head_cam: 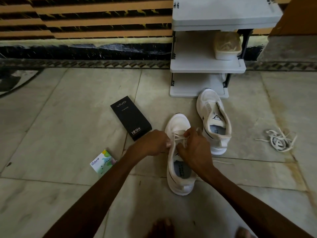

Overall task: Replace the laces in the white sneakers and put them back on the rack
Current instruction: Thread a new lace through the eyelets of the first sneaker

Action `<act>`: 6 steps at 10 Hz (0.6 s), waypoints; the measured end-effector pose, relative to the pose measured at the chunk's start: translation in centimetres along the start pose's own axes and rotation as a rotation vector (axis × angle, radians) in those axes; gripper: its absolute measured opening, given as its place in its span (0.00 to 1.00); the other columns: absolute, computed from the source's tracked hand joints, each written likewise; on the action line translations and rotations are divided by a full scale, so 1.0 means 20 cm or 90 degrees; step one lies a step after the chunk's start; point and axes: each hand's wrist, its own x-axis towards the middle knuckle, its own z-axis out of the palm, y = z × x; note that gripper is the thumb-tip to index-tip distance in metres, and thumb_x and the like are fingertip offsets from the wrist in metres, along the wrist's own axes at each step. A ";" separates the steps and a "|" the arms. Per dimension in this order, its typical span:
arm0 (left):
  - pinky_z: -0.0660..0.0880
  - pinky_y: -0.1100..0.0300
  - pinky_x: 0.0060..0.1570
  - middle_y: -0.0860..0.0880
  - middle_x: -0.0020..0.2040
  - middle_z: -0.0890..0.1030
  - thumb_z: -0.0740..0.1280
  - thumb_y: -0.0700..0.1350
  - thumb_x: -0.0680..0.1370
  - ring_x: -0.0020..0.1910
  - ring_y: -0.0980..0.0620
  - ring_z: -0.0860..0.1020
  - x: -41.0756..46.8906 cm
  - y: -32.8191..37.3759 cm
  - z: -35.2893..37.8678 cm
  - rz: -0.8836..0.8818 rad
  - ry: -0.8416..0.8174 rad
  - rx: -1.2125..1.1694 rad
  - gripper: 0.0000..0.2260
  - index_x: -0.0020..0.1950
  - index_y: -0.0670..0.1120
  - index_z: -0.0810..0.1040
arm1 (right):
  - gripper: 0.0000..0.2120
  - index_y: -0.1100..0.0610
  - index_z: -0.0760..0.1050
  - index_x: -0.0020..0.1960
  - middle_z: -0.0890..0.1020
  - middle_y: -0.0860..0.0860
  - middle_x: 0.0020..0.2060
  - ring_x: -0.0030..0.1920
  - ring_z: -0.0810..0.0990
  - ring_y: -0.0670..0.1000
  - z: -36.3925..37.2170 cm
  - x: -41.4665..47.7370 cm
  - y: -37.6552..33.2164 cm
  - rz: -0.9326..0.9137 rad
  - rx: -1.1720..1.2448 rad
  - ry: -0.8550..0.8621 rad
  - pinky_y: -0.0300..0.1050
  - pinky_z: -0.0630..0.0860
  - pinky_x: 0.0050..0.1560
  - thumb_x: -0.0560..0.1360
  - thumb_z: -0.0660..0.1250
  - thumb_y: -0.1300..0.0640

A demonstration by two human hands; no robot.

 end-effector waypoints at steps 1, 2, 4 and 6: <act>0.73 0.57 0.50 0.56 0.38 0.79 0.62 0.39 0.80 0.42 0.57 0.77 -0.05 0.02 -0.05 0.035 0.193 -0.438 0.15 0.36 0.52 0.80 | 0.20 0.55 0.69 0.56 0.80 0.52 0.45 0.42 0.80 0.53 0.02 -0.02 0.01 0.010 0.005 0.022 0.48 0.79 0.42 0.70 0.73 0.51; 0.68 0.59 0.55 0.58 0.44 0.80 0.59 0.33 0.78 0.50 0.59 0.76 -0.09 0.06 -0.18 0.090 0.385 -0.860 0.21 0.32 0.53 0.78 | 0.20 0.53 0.65 0.59 0.79 0.51 0.45 0.41 0.81 0.51 0.04 -0.03 0.00 0.025 0.048 0.043 0.45 0.80 0.40 0.72 0.70 0.53; 0.76 0.61 0.43 0.46 0.47 0.81 0.58 0.42 0.83 0.44 0.50 0.79 -0.06 0.13 -0.10 -0.007 0.311 -0.667 0.10 0.50 0.45 0.79 | 0.20 0.51 0.62 0.57 0.77 0.50 0.43 0.37 0.79 0.50 0.05 -0.04 0.00 0.018 0.049 0.056 0.45 0.80 0.35 0.72 0.70 0.53; 0.69 0.61 0.49 0.46 0.49 0.80 0.62 0.42 0.81 0.48 0.52 0.78 -0.04 0.08 0.05 -0.139 0.079 -0.111 0.07 0.52 0.45 0.80 | 0.21 0.53 0.63 0.60 0.78 0.51 0.44 0.39 0.81 0.50 0.05 -0.05 -0.01 0.028 0.040 0.050 0.44 0.81 0.38 0.73 0.69 0.51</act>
